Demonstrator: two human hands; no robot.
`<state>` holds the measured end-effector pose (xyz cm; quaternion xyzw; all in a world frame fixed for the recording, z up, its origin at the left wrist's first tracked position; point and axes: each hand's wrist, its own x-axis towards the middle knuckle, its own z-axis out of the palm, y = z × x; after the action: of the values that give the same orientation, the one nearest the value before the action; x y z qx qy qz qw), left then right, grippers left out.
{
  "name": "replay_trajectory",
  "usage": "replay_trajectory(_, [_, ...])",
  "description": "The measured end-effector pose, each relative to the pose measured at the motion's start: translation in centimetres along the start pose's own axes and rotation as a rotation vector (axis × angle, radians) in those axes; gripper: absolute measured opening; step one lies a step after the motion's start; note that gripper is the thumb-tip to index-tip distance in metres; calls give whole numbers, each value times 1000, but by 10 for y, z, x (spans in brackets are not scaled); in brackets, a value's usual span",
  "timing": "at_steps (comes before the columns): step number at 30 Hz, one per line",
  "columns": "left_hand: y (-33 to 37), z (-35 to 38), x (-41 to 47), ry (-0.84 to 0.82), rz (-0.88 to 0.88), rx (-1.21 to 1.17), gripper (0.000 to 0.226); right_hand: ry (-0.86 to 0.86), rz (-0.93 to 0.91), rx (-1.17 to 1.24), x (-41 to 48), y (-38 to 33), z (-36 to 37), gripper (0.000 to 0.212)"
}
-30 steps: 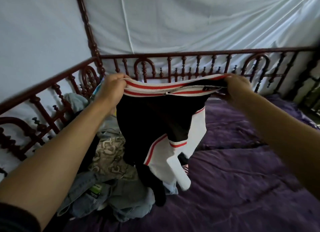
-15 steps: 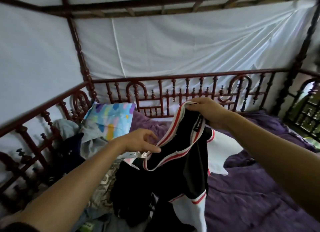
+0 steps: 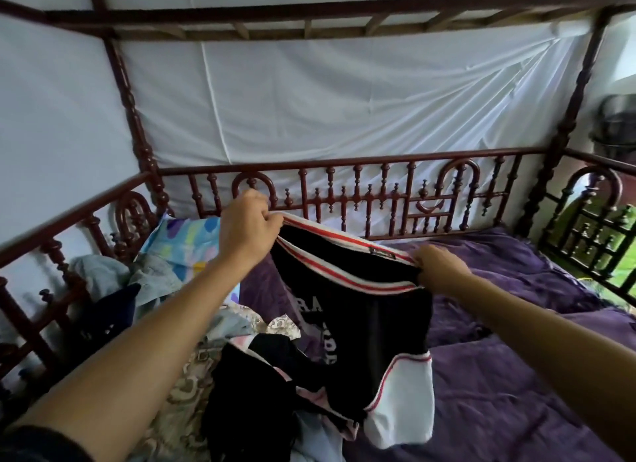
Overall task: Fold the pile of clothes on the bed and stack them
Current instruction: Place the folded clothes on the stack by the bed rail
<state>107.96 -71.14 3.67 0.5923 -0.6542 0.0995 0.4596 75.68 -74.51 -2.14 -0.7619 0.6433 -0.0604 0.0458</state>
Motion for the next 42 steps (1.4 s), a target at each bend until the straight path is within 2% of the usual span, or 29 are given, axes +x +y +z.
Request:
replay_trajectory(3, [-19, -13, 13, 0, -129, -163, 30, 64, 140, 380, 8, 15, -3, 22])
replay_trajectory(5, [-17, -9, 10, -69, -220, -309, 38, 167, 189, 660, 13, 11, -17, 24])
replay_trajectory(7, [-12, -1, 6, -164, -222, -407, 41, 210, 168, 879, 17, 1, -35, 28])
replay_trajectory(8, [-9, 2, 6, -218, -194, -454, 36, 212, 136, 953, 18, -5, -45, 29])
replay_trajectory(10, [-4, 1, 7, -433, -189, -541, 14, 191, 77, 1042, 21, -11, -63, 31])
replay_trajectory(12, [-9, 0, 12, -620, -169, -490, 25, 147, 24, 979, 22, -7, -73, 35])
replay_trajectory(13, [-15, 1, 15, -641, -111, -352, 22, 138, -2, 847, 22, -1, -76, 33])
replay_trajectory(14, [-19, 1, 19, -634, -41, -194, 15, 137, -27, 685, 21, 5, -77, 29])
replay_trajectory(15, [-25, 4, 22, -619, 19, -37, 18, 131, -48, 534, 19, 12, -77, 23])
replay_trajectory(17, [-36, 14, 26, -576, 47, 101, 29, 93, -50, 395, 14, 24, -70, 17])
replay_trajectory(19, [-45, 28, 29, -500, -40, 23, 23, 54, -3, 444, 9, 34, -61, 14])
replay_trajectory(21, [-49, 44, 36, -397, -233, -197, 15, 49, 73, 707, 3, 47, -52, 14])
replay_trajectory(23, [-44, 61, 45, -344, -444, -413, 21, 73, 142, 1033, -8, 55, -42, 20])
replay_trajectory(24, [-40, 70, 50, -359, -535, -520, 24, 102, 163, 1153, -14, 58, -36, 24])
replay_trajectory(26, [-29, 94, 53, -487, -621, -694, 25, 210, 163, 1229, -28, 67, -23, 33])
replay_trajectory(27, [-25, 103, 54, -557, -603, -746, 25, 246, 124, 1213, -36, 70, -19, 34])
replay_trajectory(29, [-18, 121, 56, -732, -456, -763, 34, 213, 29, 1213, -54, 83, -9, 25])
replay_trajectory(31, [-10, 138, 64, -963, -283, -697, 58, 109, -6, 1093, -74, 105, 0, 41])
replay_trajectory(32, [-3, 150, 69, -1079, -224, -666, 61, 71, -4, 1039, -84, 118, 7, 39])
replay_trajectory(35, [31, 195, 77, -1280, -17, -406, 44, 83, 61, 1020, -111, 153, 30, 21])
replay_trajectory(38, [82, 259, 63, -1187, 258, -2, 18, 195, 167, 980, -130, 199, 56, 18])
replay_trajectory(40, [115, 308, 47, -1058, 343, 151, 8, 234, 239, 926, -141, 236, 75, 11])
replay_trajectory(42, [145, 357, 29, -967, 356, 244, 14, 267, 328, 887, -153, 281, 97, 14])
